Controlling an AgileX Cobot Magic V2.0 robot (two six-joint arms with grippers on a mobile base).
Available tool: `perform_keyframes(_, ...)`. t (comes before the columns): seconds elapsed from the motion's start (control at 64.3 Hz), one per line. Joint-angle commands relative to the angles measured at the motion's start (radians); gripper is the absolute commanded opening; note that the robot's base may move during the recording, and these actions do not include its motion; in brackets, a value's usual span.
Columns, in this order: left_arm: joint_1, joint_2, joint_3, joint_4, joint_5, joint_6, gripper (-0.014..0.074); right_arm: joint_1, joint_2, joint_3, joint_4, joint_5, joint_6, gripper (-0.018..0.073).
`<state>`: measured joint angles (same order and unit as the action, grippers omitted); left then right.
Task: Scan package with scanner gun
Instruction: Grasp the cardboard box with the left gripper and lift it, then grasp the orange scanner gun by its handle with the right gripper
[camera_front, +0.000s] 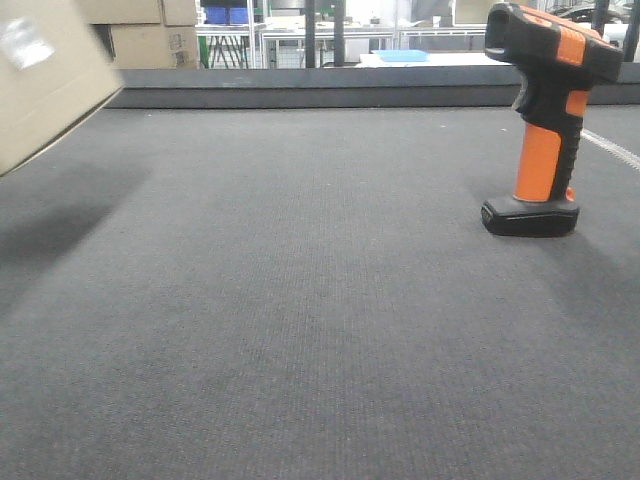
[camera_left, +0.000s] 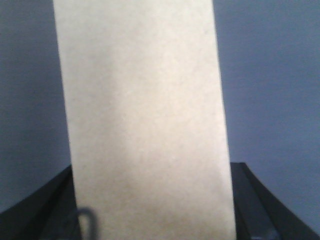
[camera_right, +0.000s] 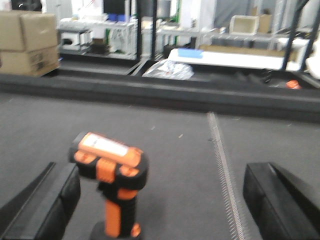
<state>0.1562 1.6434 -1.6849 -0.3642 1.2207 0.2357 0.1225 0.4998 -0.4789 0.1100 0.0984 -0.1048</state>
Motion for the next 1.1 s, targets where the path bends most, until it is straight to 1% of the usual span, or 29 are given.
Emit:
perform_keyframes(0.0,0.001,-0.051,0.056,-0.151,0.0,-0.001,-0.0111,0.031,-0.007,-0.007,0.013,0.045,-0.003,0.057)
perform_keyframes(0.093,0.001,-0.093,0.142,-0.251,0.0,-0.001,-0.0111,0.066,-0.007,-0.007,0.063,0.1,-0.003,0.057)
perform_keyframes(0.156,0.001,-0.118,0.203,-0.305,0.0,0.001,-0.0111,0.089,-0.005,-0.005,0.12,0.121,-0.003,0.057)
perform_keyframes(0.202,0.001,-0.136,0.245,-0.34,0.0,0.008,-0.0111,0.107,0.005,0.0,0.131,0.117,-0.003,0.057)
perform_keyframes(0.28,0.001,-0.156,0.3,-0.374,0.0,0.024,-0.0111,0.123,0.035,0.027,0.133,0.074,-0.003,0.057)
perform_keyframes(0.42,0.001,-0.172,0.371,-0.4,-0.002,0.027,-0.0111,0.129,0.127,0.109,0.133,-0.105,-0.003,0.057)
perform_keyframes(0.529,0.001,-0.172,0.385,-0.4,0.0,0.027,-0.0111,0.129,0.226,0.162,0.133,-0.277,-0.003,0.057)
perform_keyframes(0.607,0.001,-0.172,0.385,-0.407,-0.002,0.027,-0.0111,0.129,0.333,0.164,0.133,-0.388,-0.003,0.057)
perform_keyframes(0.7,0.001,-0.172,0.385,-0.421,-0.011,0.027,-0.0111,0.138,0.438,0.163,0.133,-0.509,0.065,0.057)
perform_keyframes(0.747,0.001,-0.172,0.385,-0.423,-0.011,0.027,-0.0111,0.155,0.491,0.163,0.133,-0.574,0.093,0.057)
perform_keyframes(0.98,0.001,-0.172,0.385,-0.423,-0.011,0.027,-0.0111,0.266,0.742,0.156,0.139,-0.884,0.105,0.057)
perform_keyframes(1.042,0.001,-0.172,0.385,-0.423,-0.011,0.027,-0.0111,0.28,0.794,0.146,0.17,-0.922,0.105,0.057)
perform_keyframes(1.089,0.001,-0.172,0.385,-0.423,-0.011,0.027,-0.0111,0.282,0.834,0.132,0.213,-0.929,0.105,0.057)
